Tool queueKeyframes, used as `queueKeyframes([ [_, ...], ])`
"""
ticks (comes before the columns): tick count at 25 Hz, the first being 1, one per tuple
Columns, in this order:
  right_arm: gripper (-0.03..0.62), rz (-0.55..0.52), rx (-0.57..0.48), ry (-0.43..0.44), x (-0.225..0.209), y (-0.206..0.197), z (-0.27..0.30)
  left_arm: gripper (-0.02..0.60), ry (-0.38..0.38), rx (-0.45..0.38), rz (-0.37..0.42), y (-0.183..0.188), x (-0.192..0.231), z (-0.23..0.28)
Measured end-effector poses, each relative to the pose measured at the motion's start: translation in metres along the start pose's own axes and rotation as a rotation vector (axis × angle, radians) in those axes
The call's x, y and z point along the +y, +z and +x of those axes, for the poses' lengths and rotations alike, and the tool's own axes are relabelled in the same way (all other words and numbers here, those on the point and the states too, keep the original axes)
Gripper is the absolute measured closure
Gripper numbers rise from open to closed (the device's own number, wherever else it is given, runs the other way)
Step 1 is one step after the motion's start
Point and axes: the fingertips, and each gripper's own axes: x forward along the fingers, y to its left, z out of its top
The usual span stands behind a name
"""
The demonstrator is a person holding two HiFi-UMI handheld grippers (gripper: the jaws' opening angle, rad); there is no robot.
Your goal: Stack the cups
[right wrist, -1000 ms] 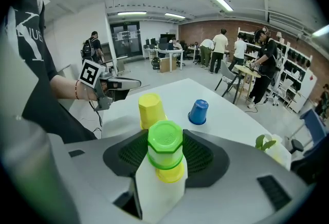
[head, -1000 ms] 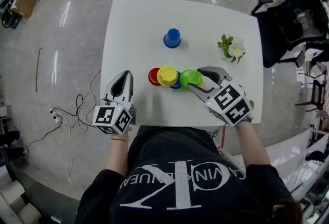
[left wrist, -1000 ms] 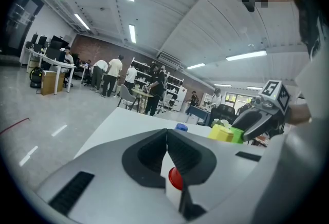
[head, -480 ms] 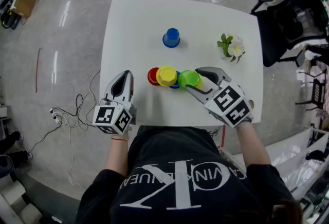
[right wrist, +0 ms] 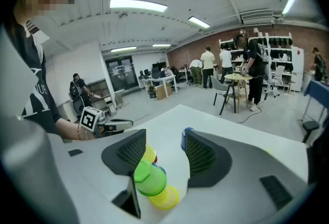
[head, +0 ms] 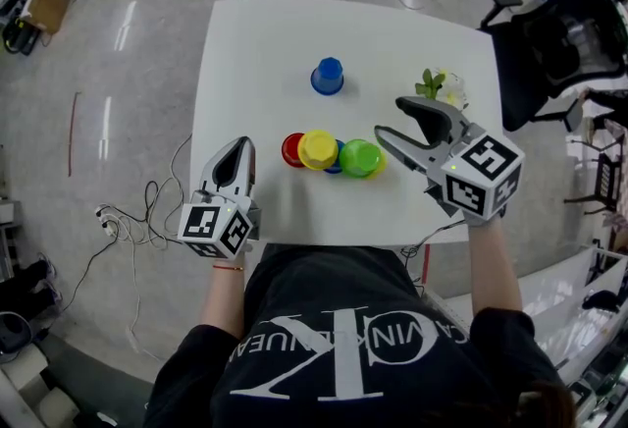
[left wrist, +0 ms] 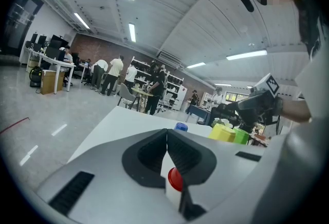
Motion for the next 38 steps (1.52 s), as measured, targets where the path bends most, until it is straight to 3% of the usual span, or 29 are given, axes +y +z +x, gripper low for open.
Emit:
queueKeyframes([
  [6, 0.335, 0.048, -0.038, 0.022, -0.042, 0.004, 0.046, 0.577, 0.024, 0.009, -0.003, 0.0, 0.003, -0.004],
  [20, 0.273, -0.085, 0.25, 0.004, -0.08, -0.036, 0.16, 0.577, 0.12, 0.008, -0.039, -0.01, 0.021, -0.026],
  [24, 0.286, -0.133, 0.299, -0.015, -0.085, -0.046, 0.181, 0.577, 0.13, 0.007, -0.04, -0.011, 0.021, -0.03],
  [25, 0.345, -0.146, 0.302, -0.018, -0.085, -0.046, 0.183, 0.577, 0.131, 0.007, -0.04, -0.011, 0.022, -0.031],
  [26, 0.364, -0.156, 0.3, -0.02, -0.084, -0.044, 0.182, 0.577, 0.131, 0.006, -0.041, -0.011, 0.022, -0.031],
  [32, 0.367, -0.165, 0.222, -0.026, -0.067, -0.013, 0.142, 0.577, 0.115, -0.002, -0.037, -0.009, 0.024, -0.026],
  [38, 0.367, -0.142, 0.138, -0.006, -0.041, 0.013, 0.076, 0.577, 0.041, -0.017, -0.008, 0.001, 0.006, -0.007],
])
